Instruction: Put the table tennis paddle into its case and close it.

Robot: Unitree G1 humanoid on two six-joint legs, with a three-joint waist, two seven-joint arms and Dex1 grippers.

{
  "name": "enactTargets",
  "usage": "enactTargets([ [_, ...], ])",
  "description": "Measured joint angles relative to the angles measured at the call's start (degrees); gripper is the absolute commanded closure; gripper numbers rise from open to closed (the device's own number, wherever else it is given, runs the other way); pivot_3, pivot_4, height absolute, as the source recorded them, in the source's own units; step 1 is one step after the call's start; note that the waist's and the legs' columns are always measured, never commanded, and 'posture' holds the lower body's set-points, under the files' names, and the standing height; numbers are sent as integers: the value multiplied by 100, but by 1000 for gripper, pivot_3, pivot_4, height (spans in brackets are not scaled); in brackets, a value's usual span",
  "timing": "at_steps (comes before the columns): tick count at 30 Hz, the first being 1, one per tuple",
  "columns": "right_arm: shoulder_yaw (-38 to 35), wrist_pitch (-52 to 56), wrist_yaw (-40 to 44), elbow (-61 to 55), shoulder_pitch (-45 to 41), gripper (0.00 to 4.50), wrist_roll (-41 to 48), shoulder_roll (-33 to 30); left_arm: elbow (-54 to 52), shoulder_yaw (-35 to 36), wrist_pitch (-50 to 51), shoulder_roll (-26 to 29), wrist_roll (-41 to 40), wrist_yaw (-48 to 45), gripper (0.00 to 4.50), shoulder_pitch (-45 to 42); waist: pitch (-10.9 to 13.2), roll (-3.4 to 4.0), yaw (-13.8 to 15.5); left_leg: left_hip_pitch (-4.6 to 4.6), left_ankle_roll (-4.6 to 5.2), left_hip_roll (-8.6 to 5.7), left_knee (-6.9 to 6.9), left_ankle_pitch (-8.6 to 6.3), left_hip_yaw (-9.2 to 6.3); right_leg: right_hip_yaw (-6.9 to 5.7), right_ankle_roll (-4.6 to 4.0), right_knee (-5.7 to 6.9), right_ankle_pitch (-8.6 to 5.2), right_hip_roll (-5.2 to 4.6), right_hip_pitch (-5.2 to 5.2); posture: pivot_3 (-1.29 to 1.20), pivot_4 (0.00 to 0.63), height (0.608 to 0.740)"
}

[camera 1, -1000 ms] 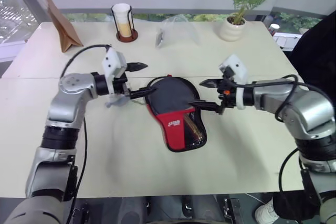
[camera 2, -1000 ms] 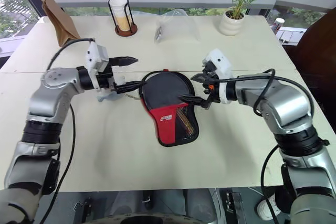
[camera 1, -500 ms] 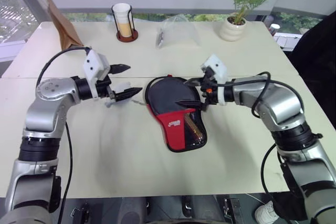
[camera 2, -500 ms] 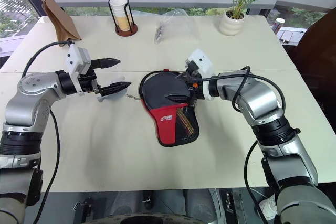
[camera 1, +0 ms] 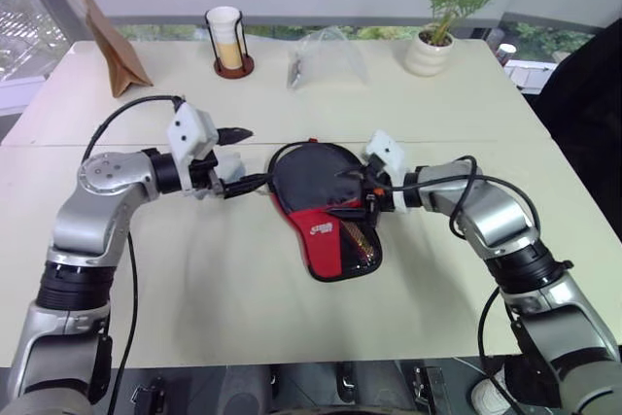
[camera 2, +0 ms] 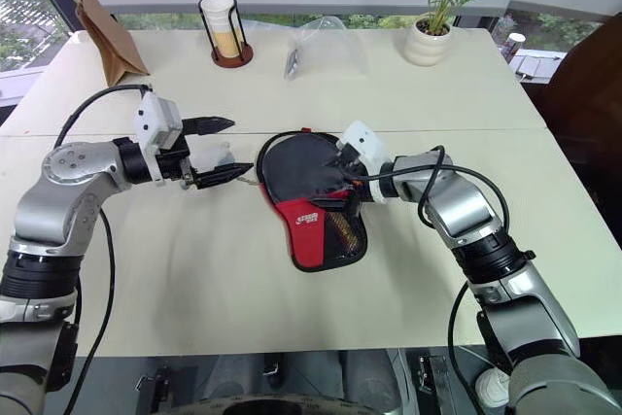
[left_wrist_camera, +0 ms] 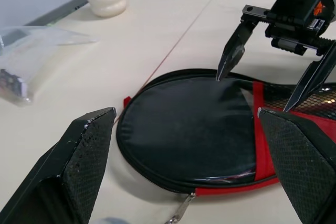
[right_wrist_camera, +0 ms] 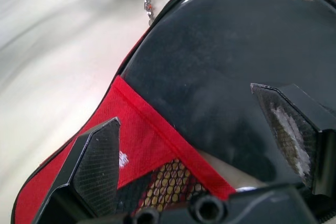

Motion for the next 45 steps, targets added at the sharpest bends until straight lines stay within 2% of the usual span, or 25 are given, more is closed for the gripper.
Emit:
enactTargets([
  [6,-125,307,-9,-40,104,62,9,-80,9,-60,-90,17,81,-14,0,90,0,0,44,-1,-1,-1,-1,0,-1,0,0,-1,0,-2,2,0,150,734],
  [12,-752,2538,-141,-790,287,62,643,-697,2,-101,-96,6,87,-16,0,91,0,0,37,-2,0,-2,-1,0,-2,-1,-1,-3,0,-6,2,0,150,734],
  [16,-971,3595,-285,-1021,386,62,1056,-686,6,-148,-144,-33,92,-58,0,85,0,0,-2,5,0,2,-4,0,-2,0,-2,0,0,-2,2,0,150,734],
  [19,-1110,4151,-516,-894,439,62,1234,-439,31,-207,-200,-89,95,-60,0,73,0,0,15,5,0,0,-4,0,-1,1,-2,0,0,-2,3,0,150,734],
  [30,-1523,4737,-874,-466,343,62,1575,9,63,-216,-215,-101,100,-44,0,65,-1,-2,5,12,0,1,-4,0,-3,0,-2,-1,0,-1,11,0,150,734],
  [37,-1326,4725,-965,-634,354,62,1609,86,52,-212,-214,-97,103,56,0,85,-3,-4,-6,17,0,2,-5,0,-3,0,-2,-1,0,0,15,0,150,734],
  [40,-1240,4642,-1019,-617,354,841,1586,124,39,-211,-214,-96,103,74,0,108,-5,-7,-7,19,0,2,-5,0,-3,0,-2,-1,0,0,17,0,150,734],
  [45,-1122,4542,-1009,-401,357,3404,1641,259,8,-209,-214,-97,101,116,0,120,-5,-8,-1,19,0,2,-5,0,-3,0,-2,-1,0,0,17,0,150,734],
])
